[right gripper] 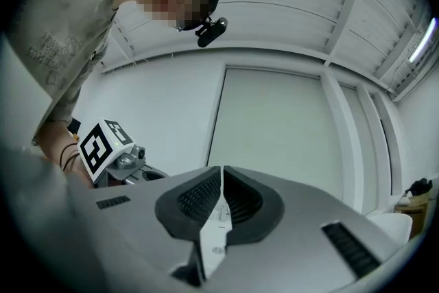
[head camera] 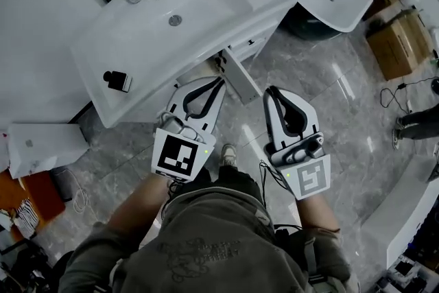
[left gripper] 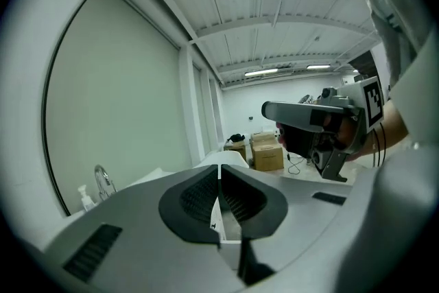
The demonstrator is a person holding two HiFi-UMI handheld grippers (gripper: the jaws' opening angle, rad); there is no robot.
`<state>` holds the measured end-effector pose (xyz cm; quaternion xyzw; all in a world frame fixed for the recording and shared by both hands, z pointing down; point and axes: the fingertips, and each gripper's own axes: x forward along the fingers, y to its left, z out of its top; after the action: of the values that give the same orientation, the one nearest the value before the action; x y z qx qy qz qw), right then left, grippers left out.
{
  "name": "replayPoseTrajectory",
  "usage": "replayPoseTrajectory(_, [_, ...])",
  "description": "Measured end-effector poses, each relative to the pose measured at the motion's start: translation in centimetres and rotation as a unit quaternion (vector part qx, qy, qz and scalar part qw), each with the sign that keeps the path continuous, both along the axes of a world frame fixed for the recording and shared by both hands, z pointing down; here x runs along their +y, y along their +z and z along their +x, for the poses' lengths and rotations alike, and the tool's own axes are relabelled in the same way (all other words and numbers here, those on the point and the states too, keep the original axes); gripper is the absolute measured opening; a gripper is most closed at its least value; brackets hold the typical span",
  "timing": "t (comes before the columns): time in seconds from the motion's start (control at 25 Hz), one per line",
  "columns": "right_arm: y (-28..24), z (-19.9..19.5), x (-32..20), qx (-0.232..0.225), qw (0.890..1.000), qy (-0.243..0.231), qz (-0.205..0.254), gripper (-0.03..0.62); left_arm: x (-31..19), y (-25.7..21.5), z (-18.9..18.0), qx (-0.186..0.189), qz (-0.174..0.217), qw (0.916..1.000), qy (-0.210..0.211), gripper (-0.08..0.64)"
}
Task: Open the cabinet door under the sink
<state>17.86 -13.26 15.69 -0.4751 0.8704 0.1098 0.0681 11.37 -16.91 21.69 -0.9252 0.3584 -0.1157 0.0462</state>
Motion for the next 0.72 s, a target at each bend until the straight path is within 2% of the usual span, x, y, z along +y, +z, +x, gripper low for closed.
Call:
replayPoseTrajectory(0.32, [-6.0,-5.2,1.3,-0.014,0.998,-0.042,0.034,0.035,1.0,-6.6,-4.6,0.015,0.058,0.9978,-0.028,0.026])
replayPoseTrajectory(0.52, [-8.1,-8.2,1.7,-0.023,0.998,-0.057,0.033,0.035,1.8,-9.3,-7.3,0.008,0.094,0.9947,-0.04,0.026])
replayPoseTrajectory(0.72, [-9.3,-11.2,2.3,-0.015,0.996,-0.077,0.035,0.035,2.8,-10.7,-9.5,0.009,0.105,0.9929,-0.056,0.026])
